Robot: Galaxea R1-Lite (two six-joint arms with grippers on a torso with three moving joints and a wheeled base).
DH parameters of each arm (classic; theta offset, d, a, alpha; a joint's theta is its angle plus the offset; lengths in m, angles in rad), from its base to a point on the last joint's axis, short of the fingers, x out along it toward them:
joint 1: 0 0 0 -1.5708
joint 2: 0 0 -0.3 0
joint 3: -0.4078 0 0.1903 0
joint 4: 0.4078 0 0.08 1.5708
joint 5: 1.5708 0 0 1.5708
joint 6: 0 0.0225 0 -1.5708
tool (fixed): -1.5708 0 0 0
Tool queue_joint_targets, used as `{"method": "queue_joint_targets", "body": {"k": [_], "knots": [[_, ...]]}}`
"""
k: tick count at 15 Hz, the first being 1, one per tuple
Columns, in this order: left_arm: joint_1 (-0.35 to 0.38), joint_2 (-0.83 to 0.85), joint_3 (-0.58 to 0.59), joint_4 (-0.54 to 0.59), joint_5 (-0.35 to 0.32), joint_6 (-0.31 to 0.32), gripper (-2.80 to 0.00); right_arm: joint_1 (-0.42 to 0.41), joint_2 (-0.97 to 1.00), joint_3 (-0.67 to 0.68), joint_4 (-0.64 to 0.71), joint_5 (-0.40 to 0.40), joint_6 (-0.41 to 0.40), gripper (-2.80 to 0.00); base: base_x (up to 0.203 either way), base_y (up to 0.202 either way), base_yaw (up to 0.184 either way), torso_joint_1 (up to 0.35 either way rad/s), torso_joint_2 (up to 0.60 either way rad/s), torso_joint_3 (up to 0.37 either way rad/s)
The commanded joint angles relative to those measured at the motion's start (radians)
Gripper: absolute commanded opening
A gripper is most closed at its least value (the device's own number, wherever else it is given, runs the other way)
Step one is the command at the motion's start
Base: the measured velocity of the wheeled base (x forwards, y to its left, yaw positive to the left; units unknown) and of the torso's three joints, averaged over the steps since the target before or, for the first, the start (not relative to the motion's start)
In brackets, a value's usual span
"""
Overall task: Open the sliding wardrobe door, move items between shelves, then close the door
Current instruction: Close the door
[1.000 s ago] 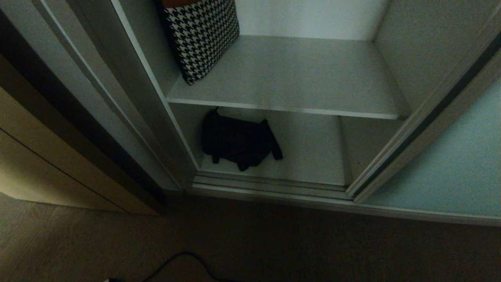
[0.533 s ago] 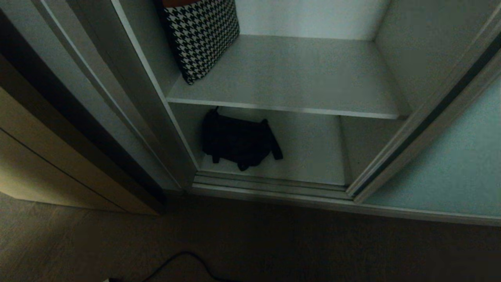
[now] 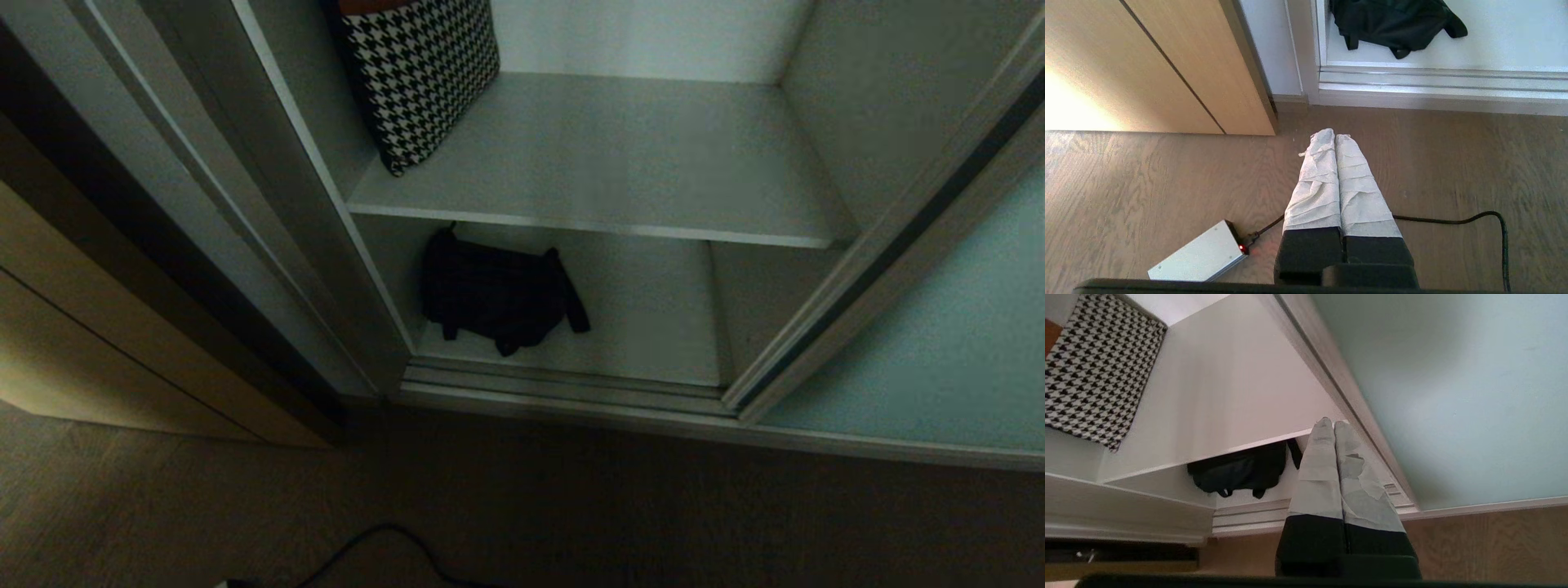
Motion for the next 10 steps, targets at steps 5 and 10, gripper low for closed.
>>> {"method": "queue_joint_targets", "body": {"k": [5, 10], "knots": [[0.000, 0.002, 0.000, 0.000, 0.000, 0.001, -2.80, 0.002, 0.056, -0.012, -0.067, 0.005, 0.003, -2.80, 0.000, 0.000, 0.000, 0.000, 0.00, 0.000], [0.000, 0.002, 0.000, 0.000, 0.000, 0.001, -2.80, 0.014, 0.092, -0.005, -0.087, 0.005, -0.004, -2.80, 0.000, 0.000, 0.000, 0.000, 0.00, 0.000]]}}
